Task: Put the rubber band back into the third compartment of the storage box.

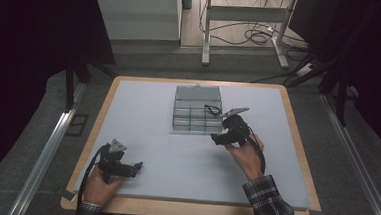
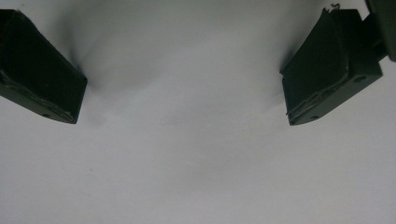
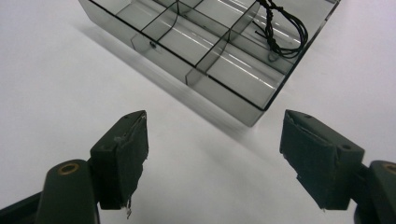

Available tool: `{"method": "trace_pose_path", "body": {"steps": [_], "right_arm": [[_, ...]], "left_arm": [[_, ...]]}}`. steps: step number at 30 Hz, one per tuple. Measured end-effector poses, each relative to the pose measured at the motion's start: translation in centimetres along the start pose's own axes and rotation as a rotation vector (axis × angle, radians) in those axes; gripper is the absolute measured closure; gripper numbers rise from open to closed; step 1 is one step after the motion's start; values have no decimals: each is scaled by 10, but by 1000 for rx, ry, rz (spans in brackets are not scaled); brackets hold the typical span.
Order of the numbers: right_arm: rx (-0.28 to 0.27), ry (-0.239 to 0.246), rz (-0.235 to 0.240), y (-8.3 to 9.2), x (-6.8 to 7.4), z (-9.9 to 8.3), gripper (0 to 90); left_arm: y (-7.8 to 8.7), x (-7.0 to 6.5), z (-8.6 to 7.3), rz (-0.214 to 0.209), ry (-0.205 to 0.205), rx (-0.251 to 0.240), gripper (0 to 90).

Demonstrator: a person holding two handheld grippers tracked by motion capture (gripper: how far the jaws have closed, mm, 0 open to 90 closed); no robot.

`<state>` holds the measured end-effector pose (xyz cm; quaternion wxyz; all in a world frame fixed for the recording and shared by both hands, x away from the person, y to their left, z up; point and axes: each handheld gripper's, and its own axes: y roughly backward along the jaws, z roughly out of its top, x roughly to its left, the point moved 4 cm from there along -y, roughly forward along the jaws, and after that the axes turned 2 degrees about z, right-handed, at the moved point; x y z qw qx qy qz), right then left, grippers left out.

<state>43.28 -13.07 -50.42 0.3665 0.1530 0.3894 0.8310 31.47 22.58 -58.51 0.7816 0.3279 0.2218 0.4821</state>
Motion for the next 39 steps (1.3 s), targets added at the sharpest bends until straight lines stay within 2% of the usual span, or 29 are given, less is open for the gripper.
{"method": "trace_pose_path", "body": {"steps": [23, 28, 39], "right_arm": [[1, -19, -9, 15, 0, -38, 166], [3, -32, -16, 24, -3, -50, 129], [11, -30, -33, 39, -5, -70, 96]], "left_arm": [[0, 0, 0, 1, -1, 0, 0], [0, 0, 0, 0, -1, 1, 0], [0, 0, 0, 1, 0, 0, 0]]}}
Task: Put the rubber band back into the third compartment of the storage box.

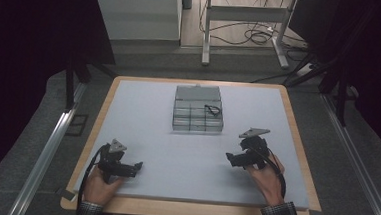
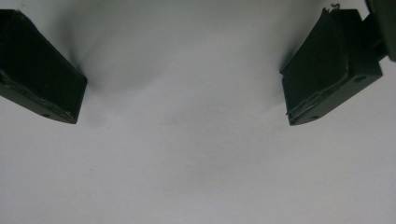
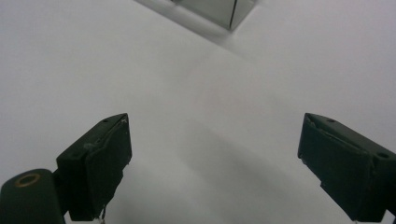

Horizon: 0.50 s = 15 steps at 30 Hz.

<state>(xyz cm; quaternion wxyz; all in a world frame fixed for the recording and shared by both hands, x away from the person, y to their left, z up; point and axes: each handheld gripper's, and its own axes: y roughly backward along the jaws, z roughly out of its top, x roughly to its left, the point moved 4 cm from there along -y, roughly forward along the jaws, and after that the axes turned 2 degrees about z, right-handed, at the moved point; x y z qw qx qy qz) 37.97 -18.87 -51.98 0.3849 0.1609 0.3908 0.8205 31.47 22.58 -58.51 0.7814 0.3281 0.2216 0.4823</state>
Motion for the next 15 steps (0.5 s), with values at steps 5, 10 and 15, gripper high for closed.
{"method": "trace_pose_path", "body": {"steps": [5, 10, 15], "right_arm": [[-3, -3, -12, 9, -1, -11, 90], [-5, -13, -20, 16, -3, -25, 86], [-5, -34, -33, 19, -6, -45, 85]], "left_arm": [[0, 0, 0, 0, 0, 0, 0], [0, 0, 0, 0, 0, 0, 0], [0, 0, 0, 0, 0, 0, 0]]}}
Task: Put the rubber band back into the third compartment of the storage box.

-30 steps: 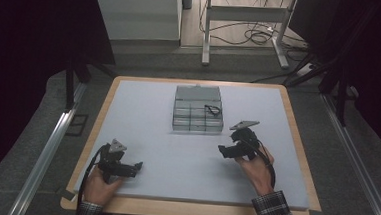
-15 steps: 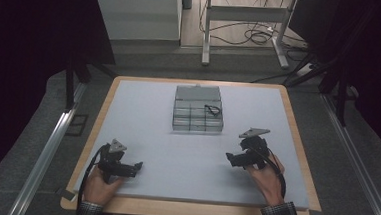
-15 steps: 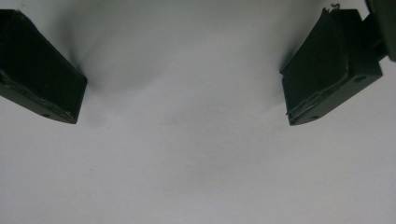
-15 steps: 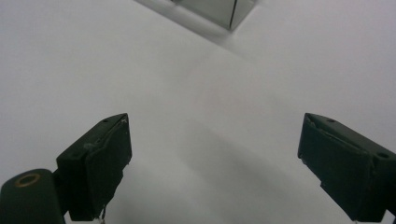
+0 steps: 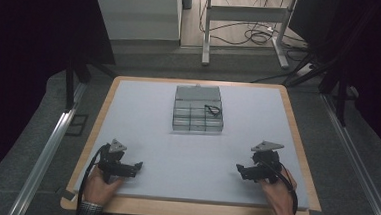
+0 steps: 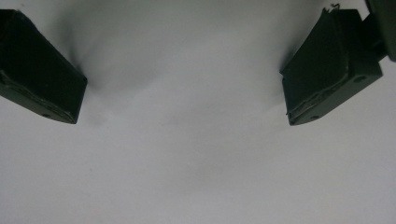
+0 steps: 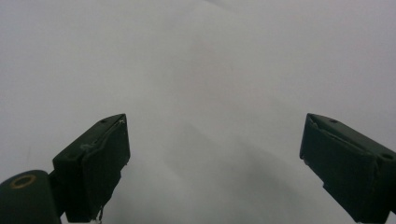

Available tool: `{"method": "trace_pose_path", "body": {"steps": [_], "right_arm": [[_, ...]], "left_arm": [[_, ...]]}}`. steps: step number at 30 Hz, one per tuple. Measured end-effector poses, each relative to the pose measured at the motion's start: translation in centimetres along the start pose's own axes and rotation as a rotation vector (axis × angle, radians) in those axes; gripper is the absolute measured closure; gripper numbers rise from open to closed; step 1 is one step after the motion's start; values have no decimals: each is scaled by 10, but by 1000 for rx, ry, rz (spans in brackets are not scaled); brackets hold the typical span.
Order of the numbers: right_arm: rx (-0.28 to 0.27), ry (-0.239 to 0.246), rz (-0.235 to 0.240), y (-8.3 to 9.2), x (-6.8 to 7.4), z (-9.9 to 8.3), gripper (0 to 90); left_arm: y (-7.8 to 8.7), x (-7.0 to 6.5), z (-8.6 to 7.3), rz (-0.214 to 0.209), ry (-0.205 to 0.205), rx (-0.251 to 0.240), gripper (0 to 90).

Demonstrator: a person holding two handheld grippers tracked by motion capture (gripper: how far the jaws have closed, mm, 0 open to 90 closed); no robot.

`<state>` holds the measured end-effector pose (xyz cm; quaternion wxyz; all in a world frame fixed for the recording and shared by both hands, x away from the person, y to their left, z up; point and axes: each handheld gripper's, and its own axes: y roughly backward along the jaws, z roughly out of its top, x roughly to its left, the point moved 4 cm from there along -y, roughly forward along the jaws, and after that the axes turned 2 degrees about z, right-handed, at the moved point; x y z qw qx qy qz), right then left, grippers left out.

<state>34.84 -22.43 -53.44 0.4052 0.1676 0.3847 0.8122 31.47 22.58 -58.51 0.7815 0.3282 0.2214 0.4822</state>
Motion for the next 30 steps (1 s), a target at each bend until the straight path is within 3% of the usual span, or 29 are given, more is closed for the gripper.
{"method": "trace_pose_path", "body": {"steps": [11, 16, 23, 30], "right_arm": [[-16, -7, -24, 2, -2, -26, 85], [-52, -31, -14, 1, -2, -37, 83], [-123, -40, -15, 2, -2, -44, 77], [-130, -43, -20, 2, -2, -45, 76]], "left_arm": [[0, 0, 0, 0, 1, 0, 0], [0, 0, 0, 0, 1, 0, 0], [0, 0, 0, 0, 0, 0, 0], [0, 0, 0, -1, 0, 0, 0]]}}
